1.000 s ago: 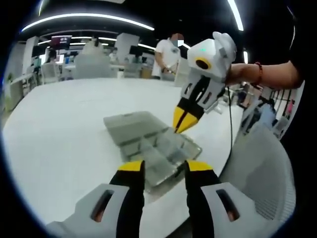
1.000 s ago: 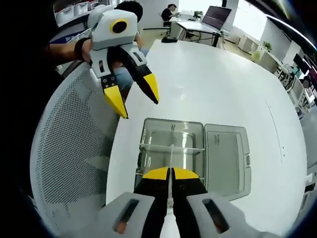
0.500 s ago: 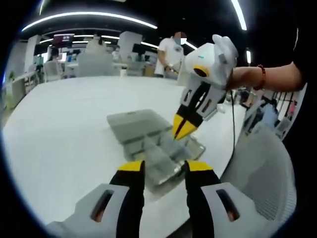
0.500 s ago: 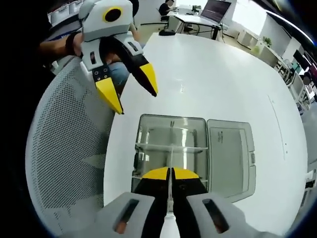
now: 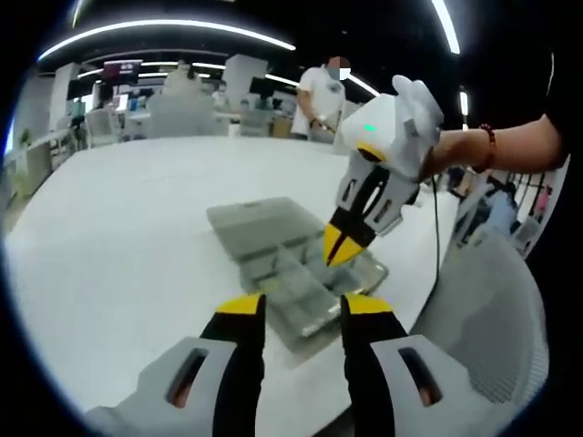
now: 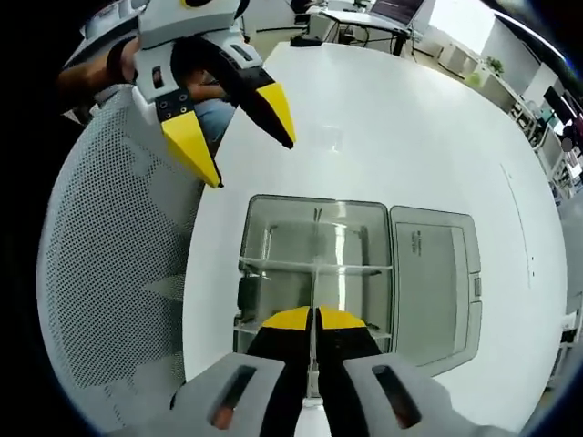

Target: Insert the divider into the dual guide fixture by aligning both edges with the guide slots and pushing it downward to the bottom, including one-sided entry, uneven engagement, binding, and posture correction.

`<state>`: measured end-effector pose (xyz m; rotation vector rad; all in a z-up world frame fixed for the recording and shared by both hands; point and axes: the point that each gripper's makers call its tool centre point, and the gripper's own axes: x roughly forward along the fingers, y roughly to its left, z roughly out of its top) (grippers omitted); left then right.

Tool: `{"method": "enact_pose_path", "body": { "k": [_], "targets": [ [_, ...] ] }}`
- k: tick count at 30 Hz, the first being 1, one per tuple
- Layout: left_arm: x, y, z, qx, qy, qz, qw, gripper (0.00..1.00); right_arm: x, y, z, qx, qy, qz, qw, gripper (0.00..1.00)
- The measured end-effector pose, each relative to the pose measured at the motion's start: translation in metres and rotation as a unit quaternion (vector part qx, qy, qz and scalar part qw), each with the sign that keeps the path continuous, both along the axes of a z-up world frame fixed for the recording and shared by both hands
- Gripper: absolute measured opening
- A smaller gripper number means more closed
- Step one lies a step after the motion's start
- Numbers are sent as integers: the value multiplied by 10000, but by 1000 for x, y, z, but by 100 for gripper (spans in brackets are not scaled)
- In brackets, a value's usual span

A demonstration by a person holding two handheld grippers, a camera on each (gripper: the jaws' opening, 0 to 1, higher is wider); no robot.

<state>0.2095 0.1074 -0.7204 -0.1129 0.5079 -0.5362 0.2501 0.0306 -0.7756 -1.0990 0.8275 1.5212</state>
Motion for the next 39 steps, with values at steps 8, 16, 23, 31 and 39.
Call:
{"method": "enact_pose_path", "body": {
  "k": [8, 16, 23, 31, 39],
  "targets": [
    [2, 16, -8, 96, 159, 291, 9994, 33, 0, 0, -3, -56, -7, -32, 10000, 0],
    [7, 34, -19, 374, 285, 603, 9971, 34, 0, -1, -6, -50, -19, -51, 10000, 0],
    [9, 54, -31, 679, 488, 971, 9918, 36, -2, 6, -3, 445, -7, -412, 9982, 8],
    [12, 83, -47, 1235, 749, 1395, 9796, 39, 2, 11, 14, 1013, -4, -832, 9914, 8],
    [14, 103, -63, 1635, 979, 1663, 9675, 42, 12, 9, 36, 1515, -119, -1241, 9806, 8]
  ]
}}
